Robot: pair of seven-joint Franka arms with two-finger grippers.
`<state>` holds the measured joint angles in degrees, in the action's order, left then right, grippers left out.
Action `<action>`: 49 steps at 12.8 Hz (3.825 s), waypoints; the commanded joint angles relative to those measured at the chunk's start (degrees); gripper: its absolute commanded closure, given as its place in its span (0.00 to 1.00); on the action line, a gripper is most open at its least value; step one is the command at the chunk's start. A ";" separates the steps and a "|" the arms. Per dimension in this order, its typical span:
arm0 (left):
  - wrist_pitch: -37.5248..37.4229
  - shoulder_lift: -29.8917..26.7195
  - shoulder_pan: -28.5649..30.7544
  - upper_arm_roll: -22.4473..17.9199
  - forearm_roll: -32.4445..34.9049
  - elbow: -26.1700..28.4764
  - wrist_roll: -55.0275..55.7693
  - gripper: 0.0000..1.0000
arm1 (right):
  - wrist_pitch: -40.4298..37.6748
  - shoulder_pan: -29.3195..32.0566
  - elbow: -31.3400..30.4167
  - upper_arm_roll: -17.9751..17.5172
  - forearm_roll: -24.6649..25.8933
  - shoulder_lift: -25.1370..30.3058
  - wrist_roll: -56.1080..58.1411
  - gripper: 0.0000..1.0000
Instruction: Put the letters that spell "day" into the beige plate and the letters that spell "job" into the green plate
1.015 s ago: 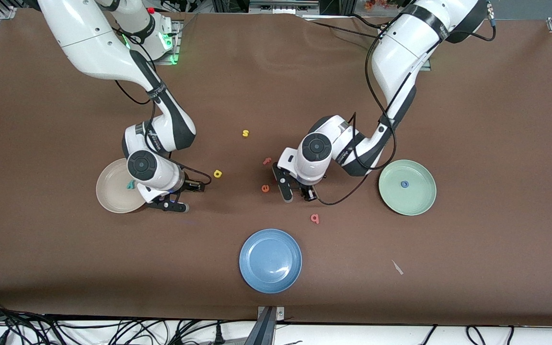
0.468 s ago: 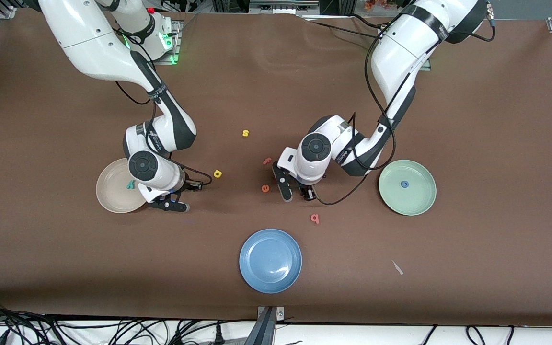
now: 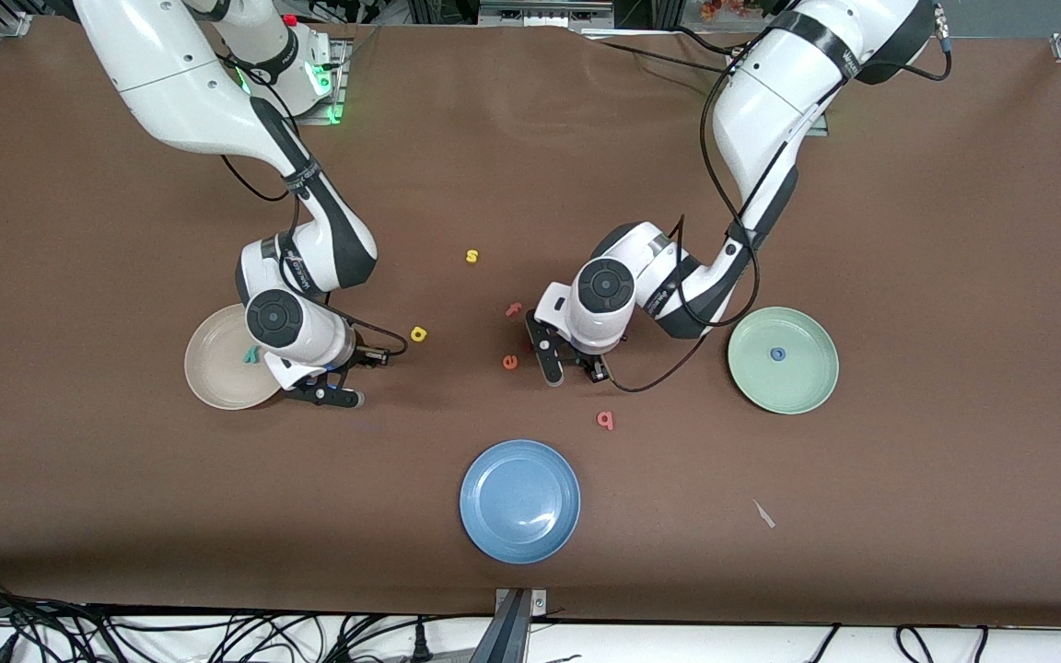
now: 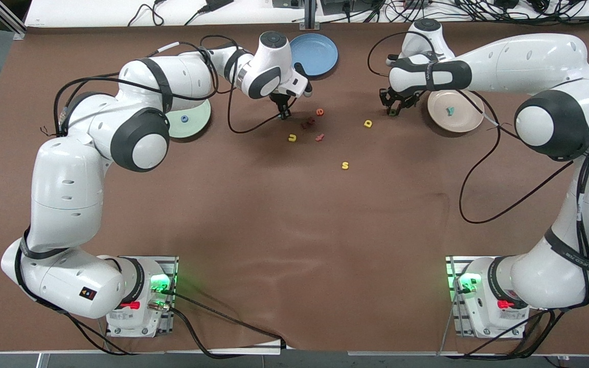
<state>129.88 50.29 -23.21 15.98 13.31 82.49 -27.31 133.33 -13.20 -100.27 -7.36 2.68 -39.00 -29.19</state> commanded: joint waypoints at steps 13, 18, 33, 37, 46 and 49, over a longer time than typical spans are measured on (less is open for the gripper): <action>-24.84 -10.73 9.92 -0.07 0.84 -1.01 -5.35 1.00 | -7.28 0.27 3.67 0.33 -0.49 0.94 6.30 0.83; -28.81 -12.14 15.73 -0.68 2.77 1.18 -8.63 1.00 | -15.02 1.07 3.16 4.89 -0.66 5.15 21.42 0.83; -13.62 -12.14 22.86 -0.25 8.75 13.84 -8.54 1.00 | 5.45 1.77 -18.12 14.04 -4.88 15.44 48.09 0.01; -9.39 -11.70 23.12 -0.25 8.84 16.04 -8.54 1.00 | 4.66 1.51 -16.63 11.42 -5.14 15.44 41.09 0.00; -10.00 -12.32 25.14 -0.16 8.75 15.86 -11.97 0.00 | 4.92 -0.33 -13.11 1.30 -5.32 12.20 13.76 0.00; -11.40 -14.42 24.97 0.10 7.70 15.16 -11.19 0.00 | 5.01 -4.55 -10.13 1.03 -5.23 10.44 0.92 0.00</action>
<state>119.72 38.89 1.39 15.29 20.29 96.82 -38.32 138.49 -15.34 -113.42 -6.32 -1.76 -26.59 -21.91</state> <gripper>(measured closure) 0.238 0.000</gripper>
